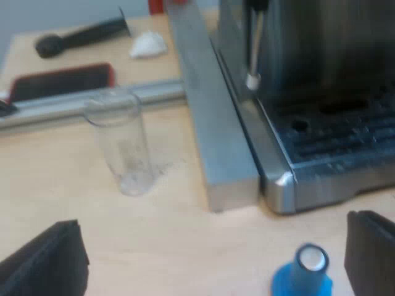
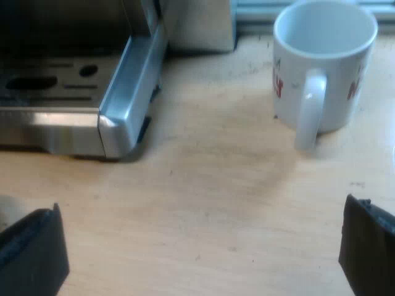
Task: Grind coffee beans and then tamp
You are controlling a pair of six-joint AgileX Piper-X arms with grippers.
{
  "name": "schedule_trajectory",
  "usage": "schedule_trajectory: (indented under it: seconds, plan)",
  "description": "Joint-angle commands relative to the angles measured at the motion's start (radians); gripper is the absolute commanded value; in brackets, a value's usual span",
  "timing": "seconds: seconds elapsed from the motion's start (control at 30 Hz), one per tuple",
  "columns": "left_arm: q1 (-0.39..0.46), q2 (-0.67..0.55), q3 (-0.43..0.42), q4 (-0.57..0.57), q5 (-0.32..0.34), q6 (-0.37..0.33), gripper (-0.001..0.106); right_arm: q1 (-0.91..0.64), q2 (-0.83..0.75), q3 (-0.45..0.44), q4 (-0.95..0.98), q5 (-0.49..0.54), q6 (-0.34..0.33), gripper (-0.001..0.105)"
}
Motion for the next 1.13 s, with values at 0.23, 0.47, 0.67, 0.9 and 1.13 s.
schedule_trajectory:
  seconds: [0.23,0.47,0.67,0.9,1.13]
  plan:
    - [0.001,-0.140,0.013,-0.032,0.020,-0.013,0.086,0.000,-0.044,0.066,-0.033,-0.017,-0.005,0.090]
    - [0.001,-0.140,0.031,-0.064,0.018,0.002,0.086,0.000,-0.044,0.066,-0.035,-0.011,-0.005,0.090]
    - [0.001,-0.140,0.033,-0.067,0.018,0.005,0.086,0.000,-0.044,0.066,-0.034,-0.011,-0.005,0.090]
    - [0.001,-0.140,0.033,-0.067,0.018,0.005,0.086,0.000,-0.044,0.066,-0.034,-0.011,-0.005,0.090]
    - [0.001,-0.140,0.033,-0.067,0.018,0.007,0.086,0.000,-0.044,0.066,-0.034,-0.011,-0.005,0.090]
